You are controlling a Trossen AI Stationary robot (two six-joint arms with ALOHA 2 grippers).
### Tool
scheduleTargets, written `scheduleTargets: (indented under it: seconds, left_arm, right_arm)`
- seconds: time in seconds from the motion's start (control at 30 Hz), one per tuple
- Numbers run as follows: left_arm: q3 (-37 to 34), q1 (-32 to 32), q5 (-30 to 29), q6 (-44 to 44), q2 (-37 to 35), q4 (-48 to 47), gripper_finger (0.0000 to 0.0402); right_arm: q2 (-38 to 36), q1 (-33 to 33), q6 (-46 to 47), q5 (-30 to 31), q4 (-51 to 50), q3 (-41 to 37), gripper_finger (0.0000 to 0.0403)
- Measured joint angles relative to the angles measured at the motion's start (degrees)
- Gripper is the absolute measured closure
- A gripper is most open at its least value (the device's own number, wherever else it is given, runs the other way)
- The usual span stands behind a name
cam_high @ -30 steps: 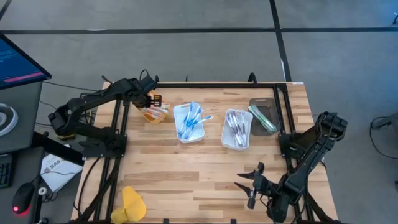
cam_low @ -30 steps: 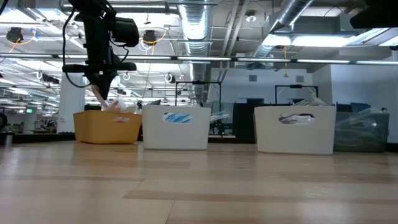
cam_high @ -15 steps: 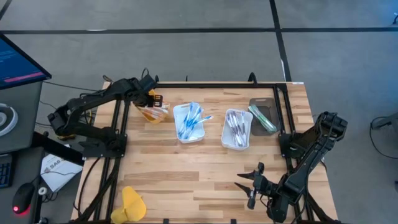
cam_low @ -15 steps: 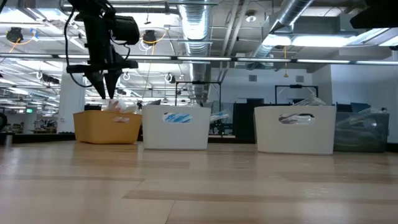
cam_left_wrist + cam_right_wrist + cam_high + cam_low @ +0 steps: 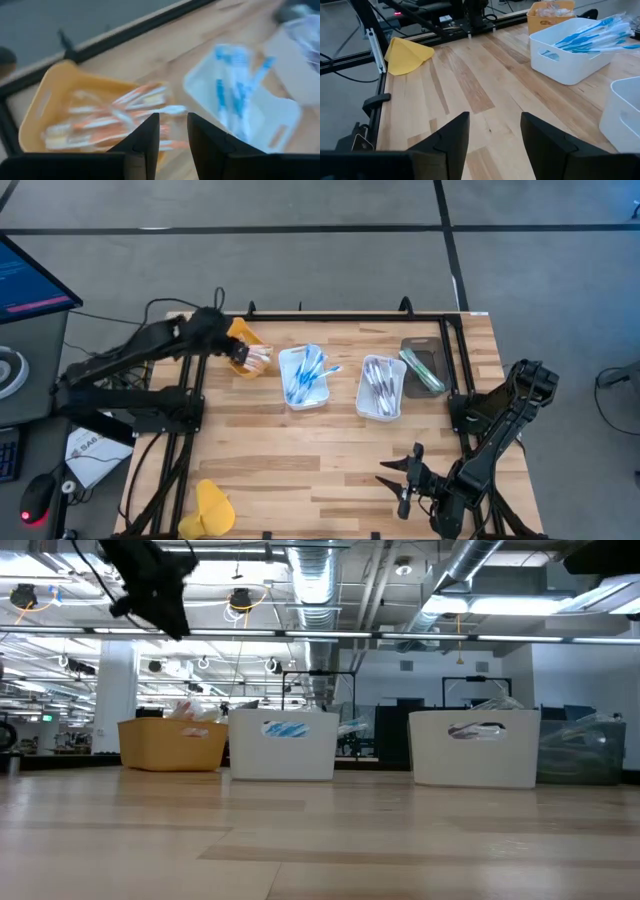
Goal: Pick & Place Toothbrushes
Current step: Return to Home Position
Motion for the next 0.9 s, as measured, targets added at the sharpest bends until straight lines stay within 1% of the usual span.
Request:
scheduleTargets:
  seconds: [0.13,0.23,0.3,0.37,0.5,0.53,0.63,0.77,0.83,0.9]
  left_arm:
    - [-1.0,-9.0,-4.3,1.5,-5.7,0.5,0.0309]
    - [-4.7,-15.6,-9.6,2.7,-10.2,1.8,0.031]
    - [-7.9,-18.9,-12.7,3.1,-13.6,3.2,0.0316]
    - [-11.0,-21.0,-13.4,4.0,-16.7,6.5,0.0332]
    - [-17.7,-21.6,-13.8,11.0,-21.5,18.7,0.0388]
    - [-19.1,-21.3,-13.8,12.3,-22.3,22.0,0.0394]
    - [-21.9,-21.0,-11.8,16.4,-23.5,28.9,0.0395]
    - [-24.0,-21.1,-8.5,18.0,-23.6,32.4,0.04]
    - [-25.1,-21.1,-7.6,18.0,-23.6,33.4,0.04]
    - [-26.2,-21.1,-5.9,17.8,-23.7,34.6,0.04]
  right_arm:
    - [0.0,-0.8,-1.3,-0.2,0.0,0.0,0.0235]
    - [0.0,-2.2,-5.4,-2.5,0.0,0.0,0.0249]
    - [-0.7,-3.7,-7.8,-4.4,-0.2,0.0,0.0268]
    - [-2.6,-5.0,-13.0,-6.3,-1.7,0.0,0.0297]
    - [-9.0,-7.7,-20.0,-6.8,-8.1,0.0,0.038]
    - [-11.3,-8.3,-21.6,-6.8,-9.5,0.0,0.039]
    - [-17.9,-9.2,-26.4,-6.9,-14.7,0.0,0.0389]
    - [-27.1,-8.8,-30.0,-7.4,-20.9,-0.8,0.04]
    - [-32.8,-8.3,-32.1,-7.0,-20.5,-3.8,0.0399]
    - [-38.7,-8.2,-34.1,-7.1,-16.6,-7.9,0.0399]
